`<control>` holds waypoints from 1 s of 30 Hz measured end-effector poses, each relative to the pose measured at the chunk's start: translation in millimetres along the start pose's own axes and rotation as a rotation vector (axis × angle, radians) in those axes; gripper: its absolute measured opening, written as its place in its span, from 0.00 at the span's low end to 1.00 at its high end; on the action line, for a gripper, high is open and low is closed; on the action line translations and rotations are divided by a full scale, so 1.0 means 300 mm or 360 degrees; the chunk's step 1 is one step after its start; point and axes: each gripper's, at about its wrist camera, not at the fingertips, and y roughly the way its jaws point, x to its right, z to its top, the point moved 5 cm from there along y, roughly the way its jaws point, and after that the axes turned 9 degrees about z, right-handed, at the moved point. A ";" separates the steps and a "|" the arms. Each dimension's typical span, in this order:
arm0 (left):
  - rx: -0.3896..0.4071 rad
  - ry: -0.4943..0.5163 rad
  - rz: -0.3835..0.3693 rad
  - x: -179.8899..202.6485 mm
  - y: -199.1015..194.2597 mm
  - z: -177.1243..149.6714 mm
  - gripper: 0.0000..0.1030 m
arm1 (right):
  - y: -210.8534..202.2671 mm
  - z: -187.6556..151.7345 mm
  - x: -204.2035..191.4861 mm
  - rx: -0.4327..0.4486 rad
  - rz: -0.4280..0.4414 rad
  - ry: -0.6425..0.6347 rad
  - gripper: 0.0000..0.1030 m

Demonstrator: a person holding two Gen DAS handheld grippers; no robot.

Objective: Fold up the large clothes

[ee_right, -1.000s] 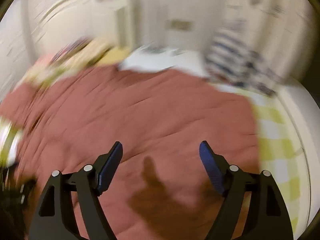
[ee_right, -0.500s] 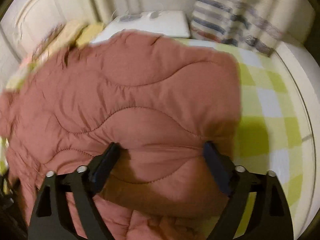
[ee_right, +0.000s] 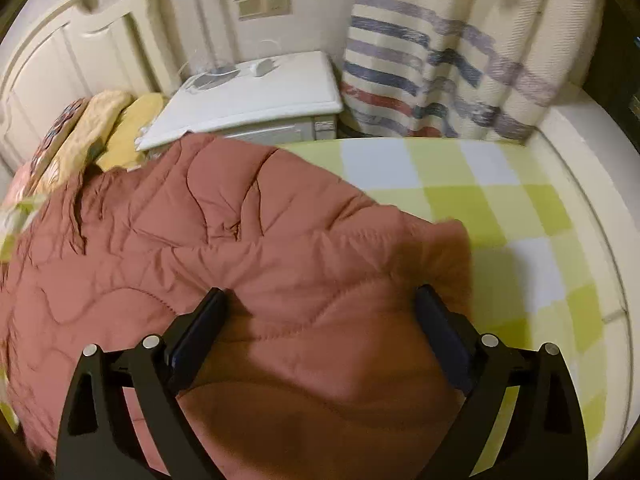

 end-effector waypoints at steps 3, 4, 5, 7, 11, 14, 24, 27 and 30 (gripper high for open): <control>0.0000 0.0000 0.0000 0.000 0.001 0.000 0.98 | -0.116 -0.039 -0.109 0.0172 0.0101 -0.0105 0.88; 0.0001 0.0000 0.0001 -0.001 0.000 -0.001 0.98 | -0.136 -0.068 -0.174 0.0170 0.0176 -0.0174 0.88; 0.0001 0.0000 0.0001 -0.001 0.001 0.000 0.98 | -0.145 -0.100 -0.237 0.0149 0.0229 -0.0253 0.88; 0.0001 -0.0001 0.0001 0.000 0.002 -0.001 0.98 | -0.141 -0.164 -0.365 0.0125 0.0256 -0.0417 0.88; 0.0001 -0.0001 0.0001 -0.002 0.000 -0.003 0.98 | -0.009 -0.310 -0.506 -0.0149 0.0195 -0.0650 0.90; 0.0003 -0.0005 -0.0006 -0.002 0.002 0.000 0.98 | -0.021 -0.307 -0.480 -0.0207 0.0252 -0.0559 0.90; 0.0006 -0.0018 -0.0024 -0.011 0.003 -0.001 0.98 | -0.197 -0.365 -0.397 0.0128 0.0174 -0.0479 0.92; 0.0022 -0.0046 -0.0096 -0.023 -0.004 -0.002 0.98 | -0.119 -0.411 -0.323 0.0009 0.0124 -0.0389 0.92; 0.0101 -0.0206 -0.0355 -0.093 -0.046 0.009 0.98 | -0.207 -0.401 -0.291 0.0156 0.0207 -0.0276 0.92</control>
